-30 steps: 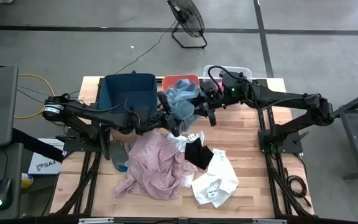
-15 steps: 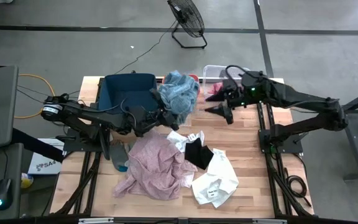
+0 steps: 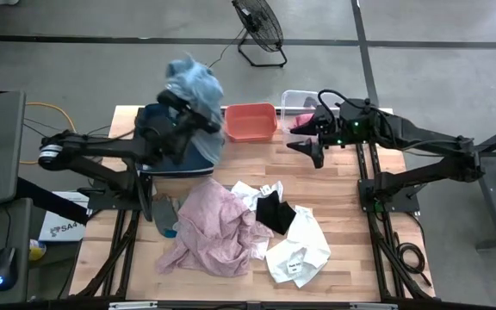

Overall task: Pick & Place Cloths
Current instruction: Put the blue polo into the blue organizer

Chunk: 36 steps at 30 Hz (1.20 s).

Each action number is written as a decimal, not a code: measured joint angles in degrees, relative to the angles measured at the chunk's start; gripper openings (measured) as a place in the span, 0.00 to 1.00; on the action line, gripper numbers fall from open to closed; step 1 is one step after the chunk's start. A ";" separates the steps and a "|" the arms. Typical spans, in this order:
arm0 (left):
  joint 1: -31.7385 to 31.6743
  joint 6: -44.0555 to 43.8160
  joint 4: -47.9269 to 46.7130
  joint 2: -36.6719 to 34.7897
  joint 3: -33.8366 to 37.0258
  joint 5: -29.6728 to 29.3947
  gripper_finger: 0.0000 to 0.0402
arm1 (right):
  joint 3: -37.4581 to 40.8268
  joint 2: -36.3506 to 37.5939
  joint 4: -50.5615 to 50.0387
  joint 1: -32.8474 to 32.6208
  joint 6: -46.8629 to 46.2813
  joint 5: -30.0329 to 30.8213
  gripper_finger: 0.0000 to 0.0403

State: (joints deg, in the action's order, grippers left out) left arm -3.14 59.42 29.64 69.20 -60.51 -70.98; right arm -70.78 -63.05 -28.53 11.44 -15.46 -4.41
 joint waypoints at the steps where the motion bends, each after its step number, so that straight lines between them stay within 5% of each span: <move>1: -1.03 -0.57 -1.07 -0.73 0.00 -0.70 0.35 | 0.00 0.00 -0.07 0.02 0.00 0.01 0.59; 10: -6.27 -16.79 -24.99 -4.43 0.08 -5.88 0.35 | 0.00 0.02 -0.09 0.02 0.02 0.02 0.59; 20: -6.70 -53.59 -56.76 -4.43 0.11 4.08 0.35 | -0.04 0.02 -0.09 0.02 0.02 0.02 0.59; 26: -13.61 -70.87 -69.21 -4.78 0.11 19.70 0.35 | -0.07 0.02 -0.09 0.02 0.02 0.34 0.59; 36: -31.95 -80.31 -78.25 -4.13 0.13 50.46 0.35 | -0.09 0.02 -0.09 0.04 0.02 2.42 0.59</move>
State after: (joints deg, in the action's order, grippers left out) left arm -35.08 -20.89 -48.61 65.07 -60.38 -20.53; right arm -70.87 -63.02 -28.62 11.49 -15.44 -1.99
